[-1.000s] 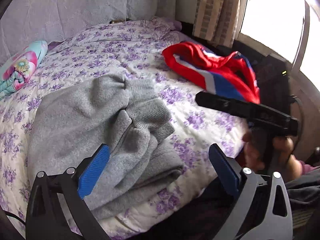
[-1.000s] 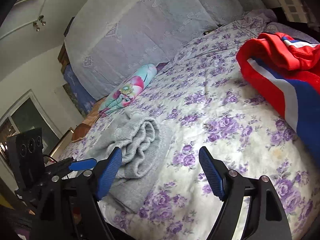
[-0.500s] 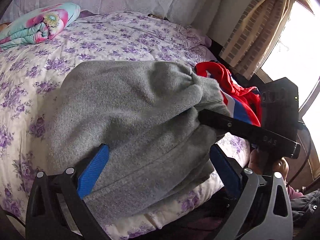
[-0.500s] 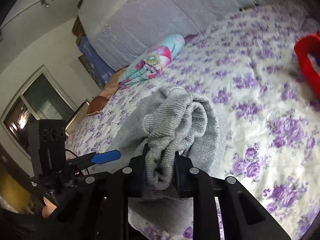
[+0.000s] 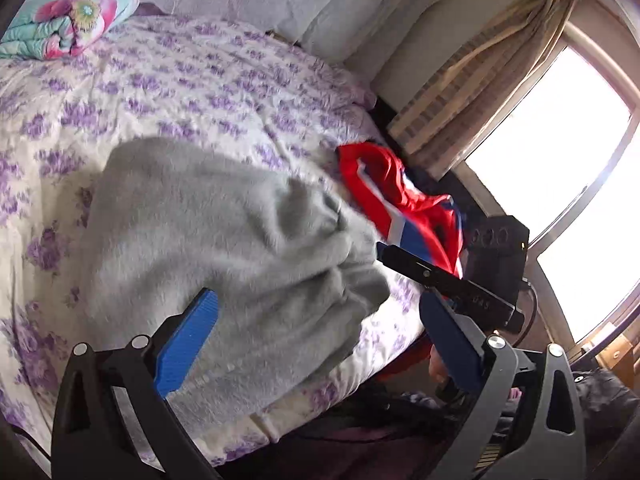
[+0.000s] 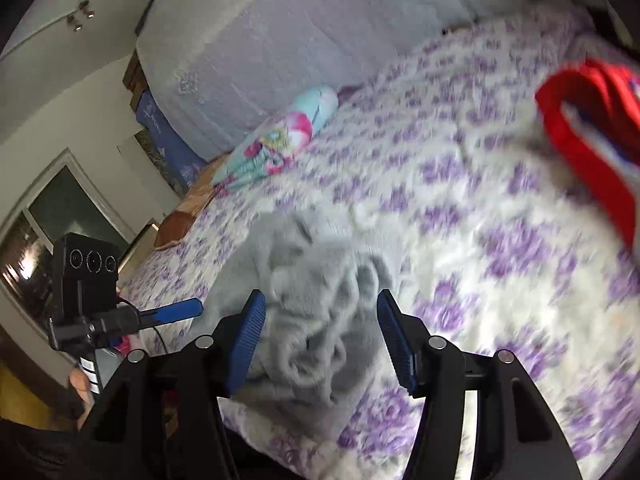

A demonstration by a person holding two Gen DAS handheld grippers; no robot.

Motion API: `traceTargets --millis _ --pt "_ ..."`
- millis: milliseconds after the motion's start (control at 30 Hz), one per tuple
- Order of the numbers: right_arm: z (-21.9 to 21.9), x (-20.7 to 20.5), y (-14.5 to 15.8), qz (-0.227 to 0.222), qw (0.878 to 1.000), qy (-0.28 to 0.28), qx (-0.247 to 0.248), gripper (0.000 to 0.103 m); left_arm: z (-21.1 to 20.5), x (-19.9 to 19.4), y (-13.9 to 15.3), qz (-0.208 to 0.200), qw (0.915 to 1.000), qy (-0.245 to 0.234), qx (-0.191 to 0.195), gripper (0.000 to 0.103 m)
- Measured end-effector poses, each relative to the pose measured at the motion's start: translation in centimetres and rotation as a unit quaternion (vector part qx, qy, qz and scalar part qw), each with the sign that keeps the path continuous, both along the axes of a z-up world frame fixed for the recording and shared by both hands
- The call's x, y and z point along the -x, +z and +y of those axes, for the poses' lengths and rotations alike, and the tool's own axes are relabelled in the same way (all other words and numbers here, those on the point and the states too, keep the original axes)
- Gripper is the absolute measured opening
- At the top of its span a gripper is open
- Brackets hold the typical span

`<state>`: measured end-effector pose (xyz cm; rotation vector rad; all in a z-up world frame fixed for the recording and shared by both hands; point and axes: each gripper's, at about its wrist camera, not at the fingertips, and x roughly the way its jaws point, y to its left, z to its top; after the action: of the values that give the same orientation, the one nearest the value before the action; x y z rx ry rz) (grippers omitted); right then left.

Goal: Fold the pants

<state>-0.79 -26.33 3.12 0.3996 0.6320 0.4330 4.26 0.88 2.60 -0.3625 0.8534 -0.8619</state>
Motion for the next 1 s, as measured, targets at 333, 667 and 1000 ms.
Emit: traceTargets --millis 333,667,1000 --pt "5.6 -10.5 -4.4 0.116 0.989 0.054 0.066 0.071 -1.5 -3.3 -7.1 0.014 0.9953 0.066 -0.070 0.098" --pt "-1.1 -3.5 -1.6 0.080 0.996 0.019 -0.019 0.100 8.2 -3.6 -3.6 0.064 0.9929 0.100 -0.009 0.098" --pt "-0.1 -6.5 -9.1 0.190 0.961 0.092 -0.176 0.100 3.1 -7.0 -9.5 0.116 0.9926 0.030 -0.019 0.098"
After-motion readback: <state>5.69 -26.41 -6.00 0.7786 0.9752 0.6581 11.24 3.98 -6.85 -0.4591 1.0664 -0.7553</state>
